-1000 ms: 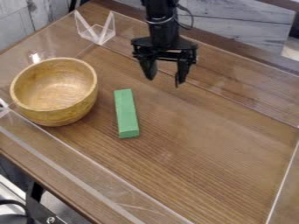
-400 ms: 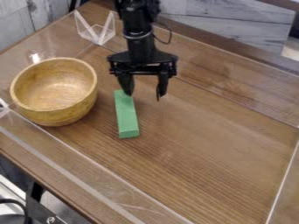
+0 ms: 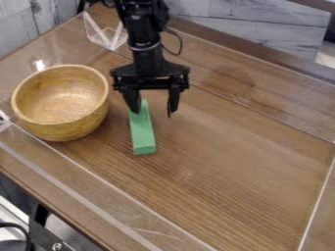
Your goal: Put the green block in the brown bowl
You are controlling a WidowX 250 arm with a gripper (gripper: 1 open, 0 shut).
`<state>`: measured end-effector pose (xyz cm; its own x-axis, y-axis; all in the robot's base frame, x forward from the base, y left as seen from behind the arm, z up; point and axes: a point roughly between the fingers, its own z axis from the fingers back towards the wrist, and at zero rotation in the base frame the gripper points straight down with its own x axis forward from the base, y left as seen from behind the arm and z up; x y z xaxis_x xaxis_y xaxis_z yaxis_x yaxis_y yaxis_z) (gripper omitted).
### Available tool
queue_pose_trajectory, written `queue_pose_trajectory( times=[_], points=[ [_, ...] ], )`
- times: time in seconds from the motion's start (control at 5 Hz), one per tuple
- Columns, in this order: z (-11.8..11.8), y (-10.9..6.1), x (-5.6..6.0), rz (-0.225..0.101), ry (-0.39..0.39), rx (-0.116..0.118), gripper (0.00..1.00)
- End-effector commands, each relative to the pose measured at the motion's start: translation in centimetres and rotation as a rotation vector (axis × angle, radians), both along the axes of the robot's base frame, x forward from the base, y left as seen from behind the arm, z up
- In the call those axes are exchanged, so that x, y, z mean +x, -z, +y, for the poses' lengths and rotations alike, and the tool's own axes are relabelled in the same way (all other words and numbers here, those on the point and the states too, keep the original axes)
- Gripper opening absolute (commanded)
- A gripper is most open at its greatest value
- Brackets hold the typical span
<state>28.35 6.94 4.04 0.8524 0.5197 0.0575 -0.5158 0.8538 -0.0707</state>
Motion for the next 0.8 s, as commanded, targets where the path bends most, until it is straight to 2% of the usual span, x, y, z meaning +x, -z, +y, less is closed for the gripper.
queue_pose_trajectory(
  times=[0.0,0.6],
  points=[
    [0.7,-1.6,0.3,-0.064,-0.03,0.028,1.0],
    [0.7,0.0,-0.6,-0.038,-0.092,0.029,1.0]
  ],
)
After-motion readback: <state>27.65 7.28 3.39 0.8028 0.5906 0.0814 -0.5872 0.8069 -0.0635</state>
